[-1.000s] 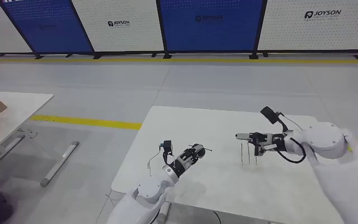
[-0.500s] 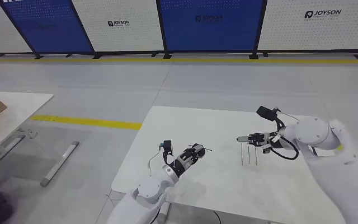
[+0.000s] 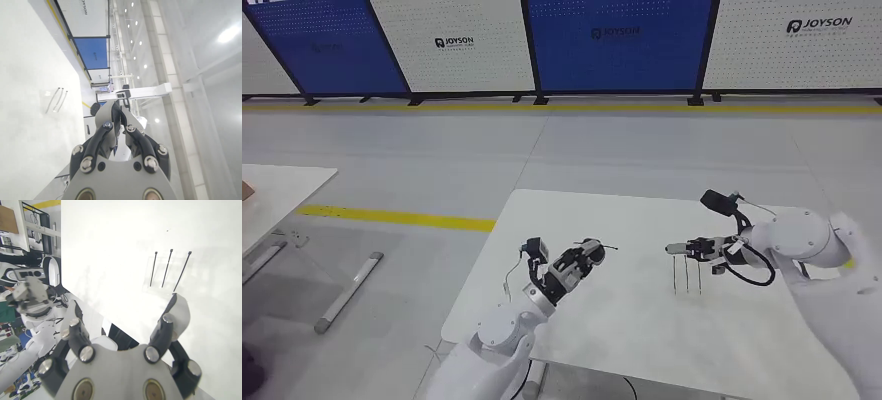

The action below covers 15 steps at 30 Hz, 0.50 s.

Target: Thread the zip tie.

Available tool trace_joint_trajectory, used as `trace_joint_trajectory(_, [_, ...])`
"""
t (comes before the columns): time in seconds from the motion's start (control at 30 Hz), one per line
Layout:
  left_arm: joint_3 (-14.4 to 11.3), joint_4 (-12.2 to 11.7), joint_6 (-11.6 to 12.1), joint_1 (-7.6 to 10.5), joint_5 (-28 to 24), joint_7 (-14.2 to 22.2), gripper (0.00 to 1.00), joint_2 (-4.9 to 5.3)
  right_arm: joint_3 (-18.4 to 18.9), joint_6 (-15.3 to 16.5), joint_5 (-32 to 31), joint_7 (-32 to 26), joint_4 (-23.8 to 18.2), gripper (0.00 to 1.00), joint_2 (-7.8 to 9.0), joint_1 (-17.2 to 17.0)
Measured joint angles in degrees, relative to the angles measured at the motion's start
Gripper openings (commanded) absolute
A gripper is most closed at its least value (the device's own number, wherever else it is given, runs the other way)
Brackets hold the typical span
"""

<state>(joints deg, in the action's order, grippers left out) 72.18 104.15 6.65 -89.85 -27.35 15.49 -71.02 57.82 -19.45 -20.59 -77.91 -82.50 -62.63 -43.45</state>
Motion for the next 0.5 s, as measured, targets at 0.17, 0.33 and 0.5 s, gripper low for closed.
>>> trace_joint_trajectory(0.17, [3.03,9.66,-0.23,-1.90,-0.73,-1.07,0.00,0.36,0.00,0.00,0.00,0.00,0.00,1.00,0.00,0.00])
trace_joint_trajectory(0.33, [5.54,19.08,0.07,-4.91,-0.26,-2.25,0.00,0.63,0.00,0.00,0.00,0.00,0.00,1.00,0.00,0.00])
trace_joint_trajectory(0.5, [6.36,22.22,-1.46,-6.36,0.85,-2.10,0.00,0.82,0.00,0.00,0.00,0.00,0.00,1.00,0.00,0.00])
